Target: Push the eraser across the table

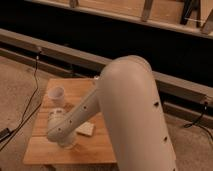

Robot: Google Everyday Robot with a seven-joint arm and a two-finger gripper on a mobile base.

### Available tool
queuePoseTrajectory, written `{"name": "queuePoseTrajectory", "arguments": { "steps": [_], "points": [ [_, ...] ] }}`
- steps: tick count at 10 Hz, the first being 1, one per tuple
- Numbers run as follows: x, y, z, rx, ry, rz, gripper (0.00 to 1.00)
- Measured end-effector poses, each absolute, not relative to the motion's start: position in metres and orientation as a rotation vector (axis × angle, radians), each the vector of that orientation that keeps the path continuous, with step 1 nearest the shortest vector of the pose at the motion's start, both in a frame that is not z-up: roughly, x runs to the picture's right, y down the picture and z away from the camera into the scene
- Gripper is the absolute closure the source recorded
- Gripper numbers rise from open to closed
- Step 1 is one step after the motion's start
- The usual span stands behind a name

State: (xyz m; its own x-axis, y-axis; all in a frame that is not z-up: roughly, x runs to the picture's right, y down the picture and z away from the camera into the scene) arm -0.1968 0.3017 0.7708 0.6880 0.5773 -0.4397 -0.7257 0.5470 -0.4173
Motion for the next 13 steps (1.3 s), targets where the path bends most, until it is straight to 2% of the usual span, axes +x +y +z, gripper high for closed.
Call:
{"name": "queuePoseTrajectory", "arguments": {
  "steps": [6, 13],
  "points": [
    [-0.242, 0.294, 0.782, -0.595, 0.215, 0.705, 1.00],
    [-0.225, 0.275, 0.789, -0.520, 0.254, 0.663, 1.00]
  ]
}}
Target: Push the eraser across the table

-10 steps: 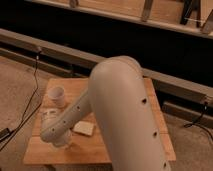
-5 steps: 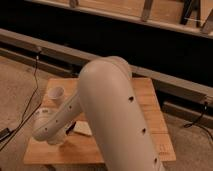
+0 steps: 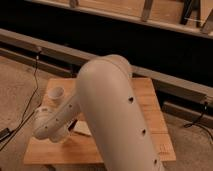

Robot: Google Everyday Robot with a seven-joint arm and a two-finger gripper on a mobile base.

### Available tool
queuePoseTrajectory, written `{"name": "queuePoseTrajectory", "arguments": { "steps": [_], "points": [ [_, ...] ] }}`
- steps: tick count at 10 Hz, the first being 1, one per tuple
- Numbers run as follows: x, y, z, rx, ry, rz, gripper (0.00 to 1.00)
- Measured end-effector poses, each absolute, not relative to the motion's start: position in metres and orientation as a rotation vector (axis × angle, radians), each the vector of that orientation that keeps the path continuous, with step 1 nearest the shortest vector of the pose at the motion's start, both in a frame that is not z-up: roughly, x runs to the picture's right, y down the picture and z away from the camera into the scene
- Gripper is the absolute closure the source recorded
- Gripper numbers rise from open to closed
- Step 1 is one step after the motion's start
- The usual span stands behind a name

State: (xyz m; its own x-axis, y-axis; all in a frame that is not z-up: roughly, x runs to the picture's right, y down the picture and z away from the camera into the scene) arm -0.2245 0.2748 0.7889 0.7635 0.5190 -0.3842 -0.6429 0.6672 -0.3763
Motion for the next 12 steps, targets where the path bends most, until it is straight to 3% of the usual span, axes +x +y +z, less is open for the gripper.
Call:
{"name": "queuePoseTrajectory", "arguments": {
  "steps": [5, 12],
  "points": [
    [-0.222, 0.277, 0.795, -0.511, 0.266, 0.654, 1.00],
    [-0.224, 0.246, 0.812, -0.434, 0.271, 0.596, 1.00]
  ]
}}
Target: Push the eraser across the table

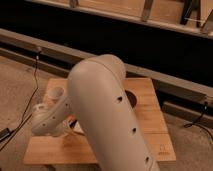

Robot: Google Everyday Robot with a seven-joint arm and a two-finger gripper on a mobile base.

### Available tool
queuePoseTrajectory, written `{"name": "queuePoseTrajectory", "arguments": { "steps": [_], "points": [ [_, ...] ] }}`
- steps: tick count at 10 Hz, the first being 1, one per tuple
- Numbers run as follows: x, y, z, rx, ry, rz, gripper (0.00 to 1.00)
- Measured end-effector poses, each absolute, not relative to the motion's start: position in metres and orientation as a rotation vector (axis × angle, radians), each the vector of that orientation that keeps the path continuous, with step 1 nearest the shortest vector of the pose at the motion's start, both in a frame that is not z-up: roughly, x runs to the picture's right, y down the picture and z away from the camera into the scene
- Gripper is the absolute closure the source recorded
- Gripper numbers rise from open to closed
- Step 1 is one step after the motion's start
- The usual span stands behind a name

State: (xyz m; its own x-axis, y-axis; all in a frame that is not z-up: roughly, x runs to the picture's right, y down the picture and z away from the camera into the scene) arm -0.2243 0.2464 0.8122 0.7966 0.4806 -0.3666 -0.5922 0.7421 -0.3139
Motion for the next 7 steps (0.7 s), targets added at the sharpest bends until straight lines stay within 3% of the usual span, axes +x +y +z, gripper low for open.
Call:
{"name": "queuePoseTrajectory", "arguments": {
  "steps": [7],
  "points": [
    [-0.211, 0.228, 0.839, -0.417, 0.289, 0.566, 1.00]
  ]
}}
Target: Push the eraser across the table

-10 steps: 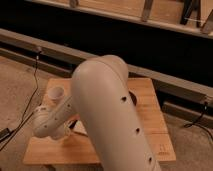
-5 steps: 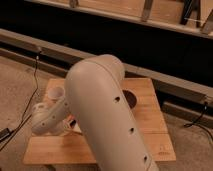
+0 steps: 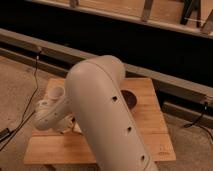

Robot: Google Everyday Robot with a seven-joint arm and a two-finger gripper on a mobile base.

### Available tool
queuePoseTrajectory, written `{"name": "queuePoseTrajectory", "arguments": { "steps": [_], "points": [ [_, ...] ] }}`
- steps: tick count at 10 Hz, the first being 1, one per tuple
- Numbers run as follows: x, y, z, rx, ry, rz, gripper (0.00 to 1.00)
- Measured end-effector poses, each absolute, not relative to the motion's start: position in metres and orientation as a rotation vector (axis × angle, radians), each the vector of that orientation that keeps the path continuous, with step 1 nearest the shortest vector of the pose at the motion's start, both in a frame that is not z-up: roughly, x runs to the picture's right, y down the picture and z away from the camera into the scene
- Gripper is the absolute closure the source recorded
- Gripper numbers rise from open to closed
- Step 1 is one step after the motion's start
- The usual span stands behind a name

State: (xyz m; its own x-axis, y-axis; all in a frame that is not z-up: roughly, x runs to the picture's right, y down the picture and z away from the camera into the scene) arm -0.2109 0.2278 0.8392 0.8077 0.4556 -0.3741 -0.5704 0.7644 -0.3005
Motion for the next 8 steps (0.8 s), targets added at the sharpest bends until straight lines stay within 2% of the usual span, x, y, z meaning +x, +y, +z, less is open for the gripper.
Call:
{"name": "queuePoseTrajectory", "arguments": {
  "steps": [8],
  "points": [
    [-0.173, 0.193, 0.870, -0.411, 0.307, 0.621, 1.00]
  ]
}}
